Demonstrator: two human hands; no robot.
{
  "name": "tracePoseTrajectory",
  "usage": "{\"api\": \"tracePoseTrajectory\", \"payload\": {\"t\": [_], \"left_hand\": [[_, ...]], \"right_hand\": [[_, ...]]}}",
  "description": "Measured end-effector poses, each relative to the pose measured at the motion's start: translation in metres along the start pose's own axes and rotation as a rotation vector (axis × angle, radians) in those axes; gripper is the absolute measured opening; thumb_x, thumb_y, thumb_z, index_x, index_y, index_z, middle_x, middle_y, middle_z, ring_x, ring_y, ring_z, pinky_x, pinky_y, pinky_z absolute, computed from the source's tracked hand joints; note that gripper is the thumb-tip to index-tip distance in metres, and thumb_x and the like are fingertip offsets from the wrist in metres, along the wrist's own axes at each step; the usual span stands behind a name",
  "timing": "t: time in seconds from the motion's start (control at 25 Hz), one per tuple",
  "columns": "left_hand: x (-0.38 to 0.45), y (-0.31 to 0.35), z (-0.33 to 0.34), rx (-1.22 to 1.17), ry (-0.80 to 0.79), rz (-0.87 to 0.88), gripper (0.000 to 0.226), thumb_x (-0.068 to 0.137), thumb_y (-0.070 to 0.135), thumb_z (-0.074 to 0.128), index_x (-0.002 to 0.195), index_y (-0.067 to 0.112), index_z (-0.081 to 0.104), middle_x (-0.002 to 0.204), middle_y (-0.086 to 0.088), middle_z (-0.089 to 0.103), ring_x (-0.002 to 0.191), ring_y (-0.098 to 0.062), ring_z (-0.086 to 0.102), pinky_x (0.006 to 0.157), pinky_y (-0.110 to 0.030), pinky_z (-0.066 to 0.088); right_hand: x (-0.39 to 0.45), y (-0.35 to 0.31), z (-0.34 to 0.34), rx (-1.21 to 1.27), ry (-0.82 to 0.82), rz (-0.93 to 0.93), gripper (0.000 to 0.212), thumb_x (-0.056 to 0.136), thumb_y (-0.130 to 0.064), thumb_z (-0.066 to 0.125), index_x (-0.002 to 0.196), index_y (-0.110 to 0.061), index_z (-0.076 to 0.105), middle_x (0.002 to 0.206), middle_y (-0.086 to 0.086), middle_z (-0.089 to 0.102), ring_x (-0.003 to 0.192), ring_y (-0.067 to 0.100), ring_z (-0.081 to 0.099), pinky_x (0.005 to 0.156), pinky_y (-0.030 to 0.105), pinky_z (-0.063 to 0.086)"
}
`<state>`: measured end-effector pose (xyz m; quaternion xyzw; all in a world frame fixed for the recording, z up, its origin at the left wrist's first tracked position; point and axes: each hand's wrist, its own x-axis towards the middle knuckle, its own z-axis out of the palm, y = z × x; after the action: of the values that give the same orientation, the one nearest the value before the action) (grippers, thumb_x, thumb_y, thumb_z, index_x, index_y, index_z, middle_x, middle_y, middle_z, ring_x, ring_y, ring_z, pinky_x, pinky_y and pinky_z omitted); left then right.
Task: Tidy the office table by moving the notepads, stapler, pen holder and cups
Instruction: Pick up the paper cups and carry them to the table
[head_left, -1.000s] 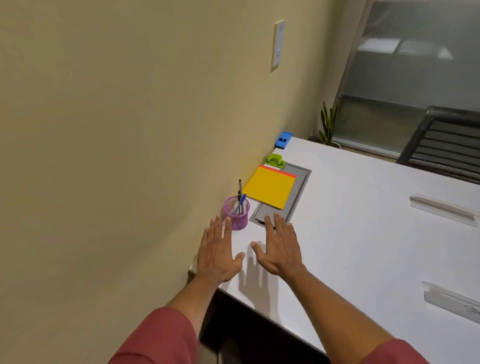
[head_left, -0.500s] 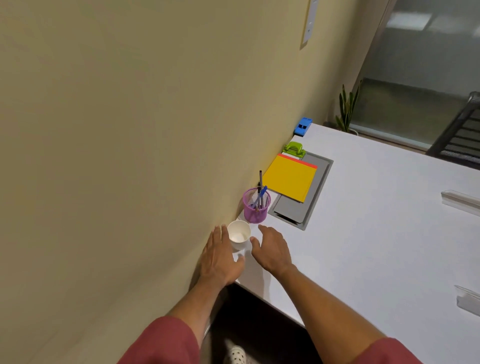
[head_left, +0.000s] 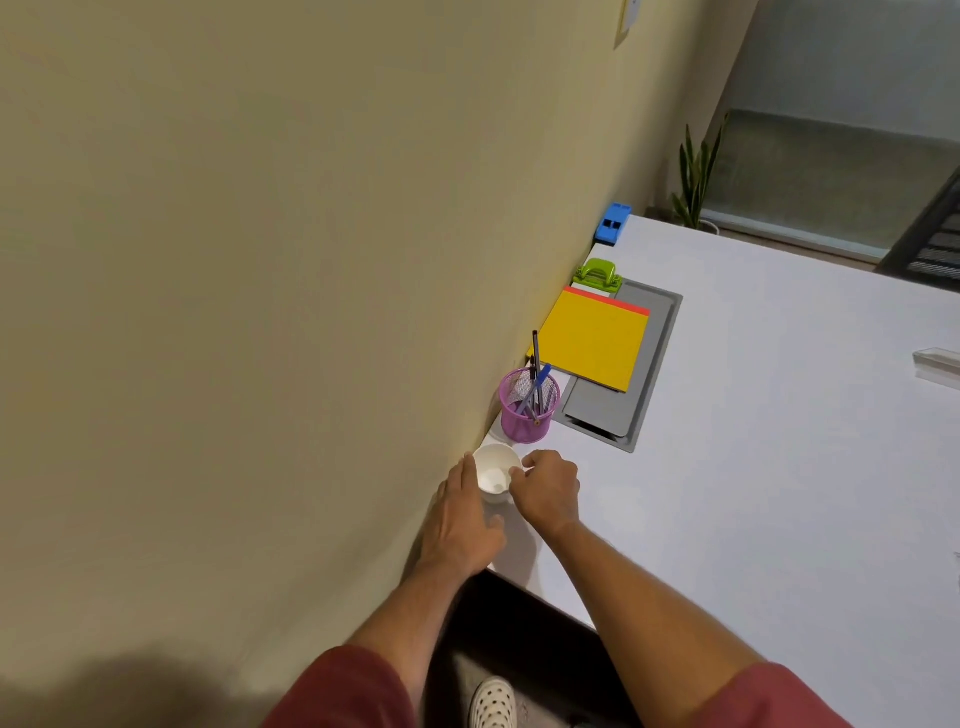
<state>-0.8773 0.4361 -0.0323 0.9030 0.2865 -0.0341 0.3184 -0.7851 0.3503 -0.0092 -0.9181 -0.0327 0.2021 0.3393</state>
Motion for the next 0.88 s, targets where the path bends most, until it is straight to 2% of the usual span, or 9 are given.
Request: {"api": "tracePoseTrajectory", "payload": {"t": [0.24, 0.44, 0.64, 0.88], "left_hand": [[0.008, 0.005, -0.001, 0.038, -0.031, 0.05, 0.095, 0.083, 0.033, 0.067, 0.155, 0.018, 0.008, 0.161, 0.0, 0.022, 0.145, -0.02, 0.028, 0.116, -0.034, 0.032], [0.015, 0.033, 0.006, 0.005, -0.105, 0.102, 0.101, 0.08, 0.043, 0.07, 0.156, 0.023, 0.007, 0.163, 0.0, 0.018, 0.149, -0.021, 0.021, 0.117, -0.037, 0.027], [0.021, 0.091, 0.024, -0.087, -0.212, 0.275, 0.101, 0.079, 0.043, 0.072, 0.156, 0.023, 0.01, 0.163, 0.0, 0.019, 0.149, -0.021, 0.021, 0.118, -0.041, 0.027], [0.016, 0.165, 0.054, -0.084, -0.309, 0.471, 0.106, 0.078, 0.046, 0.075, 0.156, 0.018, 0.01, 0.163, -0.002, 0.018, 0.15, -0.021, 0.016, 0.12, -0.038, 0.021]], "right_hand": [[-0.002, 0.004, -0.018, 0.021, 0.051, 0.038, 0.027, 0.088, -0.014, 0.064, 0.114, -0.006, 0.069, 0.114, 0.01, 0.07, 0.101, 0.025, 0.062, 0.074, 0.023, 0.038], [-0.003, 0.018, -0.065, 0.05, 0.159, 0.06, 0.018, 0.081, -0.01, 0.06, 0.092, -0.009, 0.074, 0.094, 0.008, 0.072, 0.079, 0.02, 0.054, 0.06, 0.022, 0.034], [-0.009, 0.042, -0.127, 0.106, 0.297, 0.117, 0.015, 0.074, -0.007, 0.056, 0.074, -0.009, 0.071, 0.076, 0.006, 0.07, 0.074, 0.025, 0.059, 0.05, 0.021, 0.032], [-0.021, 0.083, -0.194, 0.183, 0.475, 0.247, 0.014, 0.071, -0.007, 0.053, 0.069, -0.007, 0.067, 0.073, 0.009, 0.069, 0.072, 0.028, 0.062, 0.051, 0.022, 0.038]]}}
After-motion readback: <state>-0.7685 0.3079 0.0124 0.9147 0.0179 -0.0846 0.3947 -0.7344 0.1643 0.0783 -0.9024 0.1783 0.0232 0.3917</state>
